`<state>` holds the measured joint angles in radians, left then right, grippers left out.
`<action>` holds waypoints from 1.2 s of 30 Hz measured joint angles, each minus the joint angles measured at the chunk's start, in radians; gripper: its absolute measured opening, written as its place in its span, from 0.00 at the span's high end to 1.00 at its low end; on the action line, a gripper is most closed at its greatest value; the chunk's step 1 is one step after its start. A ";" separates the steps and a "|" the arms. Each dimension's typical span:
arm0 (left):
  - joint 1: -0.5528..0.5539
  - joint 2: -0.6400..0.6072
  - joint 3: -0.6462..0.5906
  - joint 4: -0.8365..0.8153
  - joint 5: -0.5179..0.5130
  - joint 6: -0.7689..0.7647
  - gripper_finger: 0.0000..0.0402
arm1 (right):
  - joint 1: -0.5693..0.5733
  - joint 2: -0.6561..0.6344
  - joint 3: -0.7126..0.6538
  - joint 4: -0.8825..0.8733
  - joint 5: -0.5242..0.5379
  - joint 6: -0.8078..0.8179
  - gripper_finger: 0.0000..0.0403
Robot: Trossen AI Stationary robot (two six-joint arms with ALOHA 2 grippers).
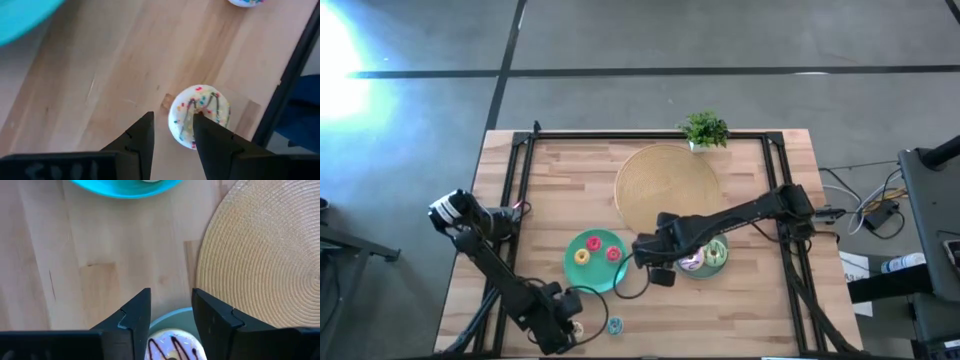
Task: Pick & Place donuts
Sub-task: Put the small white donut on the light green plate
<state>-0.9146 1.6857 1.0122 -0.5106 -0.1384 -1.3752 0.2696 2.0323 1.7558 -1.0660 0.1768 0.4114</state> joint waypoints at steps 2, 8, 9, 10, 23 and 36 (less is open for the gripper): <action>0.000 -0.001 0.000 0.015 0.023 0.013 0.73 | 0.009 0.000 0.000 0.000 0.010 0.000 0.67; -0.001 -0.001 -0.001 0.026 0.080 0.016 0.73 | 0.014 0.000 0.000 0.003 0.011 0.000 0.68; -0.001 -0.001 -0.001 0.033 0.076 0.016 0.73 | 0.014 0.000 0.000 0.004 0.015 -0.001 0.68; 0.000 -0.001 -0.001 0.039 0.072 0.016 0.73 | 0.014 0.000 0.000 0.005 0.023 -0.001 0.68; 0.000 0.072 0.000 0.089 0.047 -0.044 0.73 | 0.014 -0.001 -0.004 0.031 0.059 -0.004 0.68; 0.054 0.028 -0.004 0.060 -0.004 0.013 0.99 | 0.044 -0.049 -0.004 0.034 0.068 0.009 0.69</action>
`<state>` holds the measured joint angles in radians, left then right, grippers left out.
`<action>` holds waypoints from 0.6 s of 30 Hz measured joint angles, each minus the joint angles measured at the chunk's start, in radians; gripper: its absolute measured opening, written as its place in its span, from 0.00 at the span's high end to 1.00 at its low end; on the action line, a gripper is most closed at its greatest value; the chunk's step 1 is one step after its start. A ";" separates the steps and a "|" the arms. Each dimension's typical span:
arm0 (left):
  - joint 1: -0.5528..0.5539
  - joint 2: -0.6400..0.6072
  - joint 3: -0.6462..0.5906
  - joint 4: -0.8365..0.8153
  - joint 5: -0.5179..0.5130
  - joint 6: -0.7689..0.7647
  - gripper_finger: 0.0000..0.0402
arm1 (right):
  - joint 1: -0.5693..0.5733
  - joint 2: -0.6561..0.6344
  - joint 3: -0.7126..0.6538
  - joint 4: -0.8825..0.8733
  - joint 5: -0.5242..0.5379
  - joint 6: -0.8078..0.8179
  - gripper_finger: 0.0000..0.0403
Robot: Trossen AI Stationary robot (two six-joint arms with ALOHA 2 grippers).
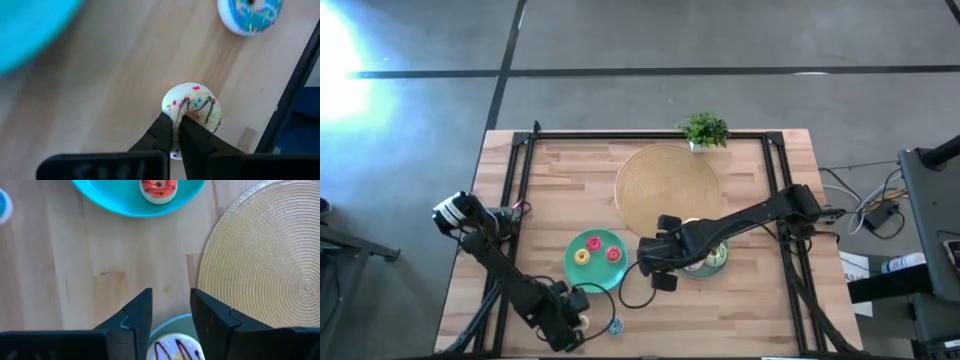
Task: Pick & Place donuts
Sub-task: Put the small white donut on the light green plate
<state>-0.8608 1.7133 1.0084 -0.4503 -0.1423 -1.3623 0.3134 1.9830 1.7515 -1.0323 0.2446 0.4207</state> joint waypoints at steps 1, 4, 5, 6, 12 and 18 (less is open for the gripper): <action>0.011 -0.014 0.000 -0.017 0.001 0.013 0.99 | 0.004 -0.007 0.000 0.000 0.013 0.009 0.70; 0.062 -0.068 0.000 -0.083 -0.036 0.060 1.00 | 0.014 -0.038 -0.001 -0.006 0.050 0.038 0.69; 0.081 -0.087 0.000 -0.106 -0.064 0.077 1.00 | 0.016 -0.047 -0.002 -0.007 0.054 0.047 0.69; 0.103 -0.106 0.000 -0.122 -0.090 0.093 1.00 | 0.020 -0.054 -0.002 -0.008 0.056 0.057 0.70; 0.253 -0.151 0.000 -0.092 -0.192 0.234 1.00 | 0.042 -0.090 -0.025 -0.013 0.102 0.109 0.70; 0.381 -0.095 0.000 -0.107 -0.182 0.305 0.99 | 0.057 -0.093 -0.077 -0.015 0.109 0.154 0.71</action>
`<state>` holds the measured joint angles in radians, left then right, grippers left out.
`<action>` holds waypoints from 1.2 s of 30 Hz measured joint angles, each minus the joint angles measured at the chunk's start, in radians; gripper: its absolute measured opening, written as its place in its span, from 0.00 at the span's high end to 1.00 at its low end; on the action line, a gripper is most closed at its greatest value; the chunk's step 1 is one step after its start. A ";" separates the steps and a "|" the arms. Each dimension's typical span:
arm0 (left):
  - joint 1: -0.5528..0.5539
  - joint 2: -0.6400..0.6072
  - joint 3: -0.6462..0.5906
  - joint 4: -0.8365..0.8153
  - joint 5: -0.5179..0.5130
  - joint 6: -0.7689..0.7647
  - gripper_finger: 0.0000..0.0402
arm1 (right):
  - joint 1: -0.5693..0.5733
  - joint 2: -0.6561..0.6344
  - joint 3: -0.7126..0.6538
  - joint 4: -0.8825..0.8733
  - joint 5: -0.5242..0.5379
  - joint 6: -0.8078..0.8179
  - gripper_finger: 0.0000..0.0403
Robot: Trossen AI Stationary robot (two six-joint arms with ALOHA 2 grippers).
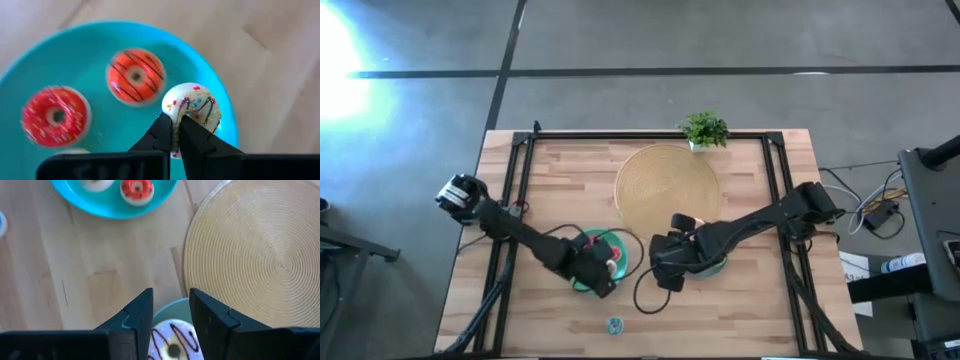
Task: Pick & Place donuts
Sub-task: Put the small white donut on the light green plate, then put the small blue donut on the light green plate
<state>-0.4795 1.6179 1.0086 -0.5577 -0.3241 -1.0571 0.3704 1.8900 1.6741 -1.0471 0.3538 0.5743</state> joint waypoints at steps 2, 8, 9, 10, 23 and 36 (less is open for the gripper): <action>0.027 0.003 0.000 0.001 0.001 0.000 0.97 | 0.007 0.000 -0.019 0.000 0.000 0.015 0.71; 0.059 0.003 0.000 0.003 0.126 0.018 0.83 | 0.033 -0.005 -0.068 0.003 0.009 0.079 0.70; 0.059 0.003 0.000 0.005 0.148 0.018 0.80 | 0.037 -0.007 -0.072 0.004 0.012 0.087 0.70; 0.059 0.003 0.000 0.004 0.162 0.018 0.77 | 0.039 -0.009 -0.075 0.003 0.013 0.096 0.70; 0.052 -0.002 0.001 -0.057 0.170 -0.016 0.69 | 0.038 -0.024 -0.076 0.014 0.039 0.106 0.70; 0.013 -0.079 0.019 -0.076 0.073 0.087 0.69 | 0.018 -0.029 -0.092 0.221 -0.019 0.058 0.71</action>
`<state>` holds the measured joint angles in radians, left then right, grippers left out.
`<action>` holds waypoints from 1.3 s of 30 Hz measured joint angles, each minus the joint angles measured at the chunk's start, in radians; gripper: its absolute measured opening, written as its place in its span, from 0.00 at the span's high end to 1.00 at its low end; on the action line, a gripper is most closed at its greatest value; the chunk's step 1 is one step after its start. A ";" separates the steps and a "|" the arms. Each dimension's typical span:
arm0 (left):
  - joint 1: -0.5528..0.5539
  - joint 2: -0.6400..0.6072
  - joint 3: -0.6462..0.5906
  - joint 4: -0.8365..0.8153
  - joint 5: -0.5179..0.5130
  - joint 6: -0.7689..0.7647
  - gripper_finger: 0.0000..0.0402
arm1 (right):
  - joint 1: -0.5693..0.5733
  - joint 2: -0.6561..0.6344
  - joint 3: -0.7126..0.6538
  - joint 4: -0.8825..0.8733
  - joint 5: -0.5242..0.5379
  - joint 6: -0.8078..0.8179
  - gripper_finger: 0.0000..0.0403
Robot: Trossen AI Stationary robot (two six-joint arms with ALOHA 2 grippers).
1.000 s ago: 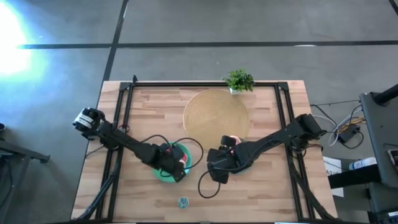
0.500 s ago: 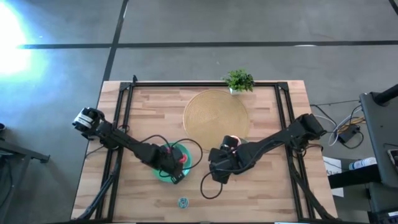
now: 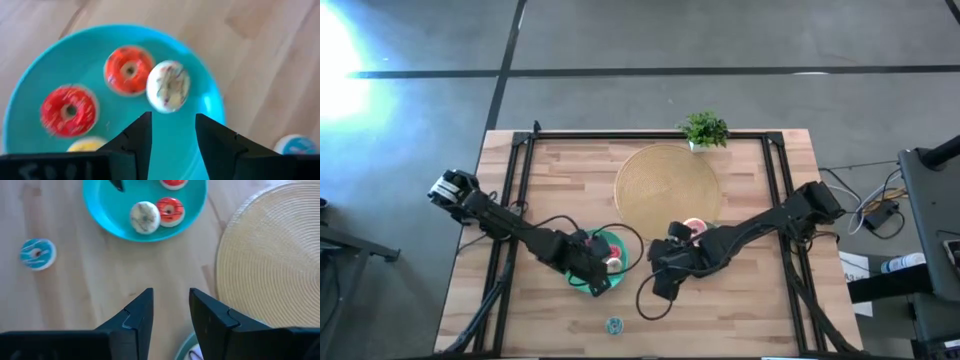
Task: Pick & Place donuts
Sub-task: Put the small blue donut on the light green plate
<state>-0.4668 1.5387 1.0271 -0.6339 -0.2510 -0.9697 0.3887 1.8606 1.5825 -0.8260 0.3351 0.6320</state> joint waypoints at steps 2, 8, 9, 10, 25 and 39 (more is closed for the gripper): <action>-0.010 -0.007 -0.002 -0.041 -0.004 -0.033 0.69 | -0.013 0.000 -0.010 0.007 0.000 0.001 0.72; -0.116 -0.024 -0.003 0.117 -0.009 -0.040 0.69 | -0.024 0.000 -0.034 0.011 -0.003 0.001 0.75; -0.139 -0.018 -0.003 0.169 -0.007 -0.014 0.69 | -0.024 0.000 -0.037 0.011 -0.005 0.001 0.76; -0.160 -0.008 -0.003 0.216 -0.006 0.010 0.69 | -0.025 0.000 -0.040 0.015 -0.007 0.001 0.76; -0.197 0.187 0.023 0.435 0.033 0.083 0.69 | -0.030 0.000 -0.061 0.014 -0.056 -0.056 0.77; -0.223 0.338 0.151 0.369 0.100 0.212 0.69 | -0.030 0.000 -0.073 0.009 -0.059 -0.060 0.78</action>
<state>-0.6899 1.8766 1.1778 -0.2645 -0.1515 -0.7578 0.3592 1.8606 1.5094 -0.8173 0.2760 0.5720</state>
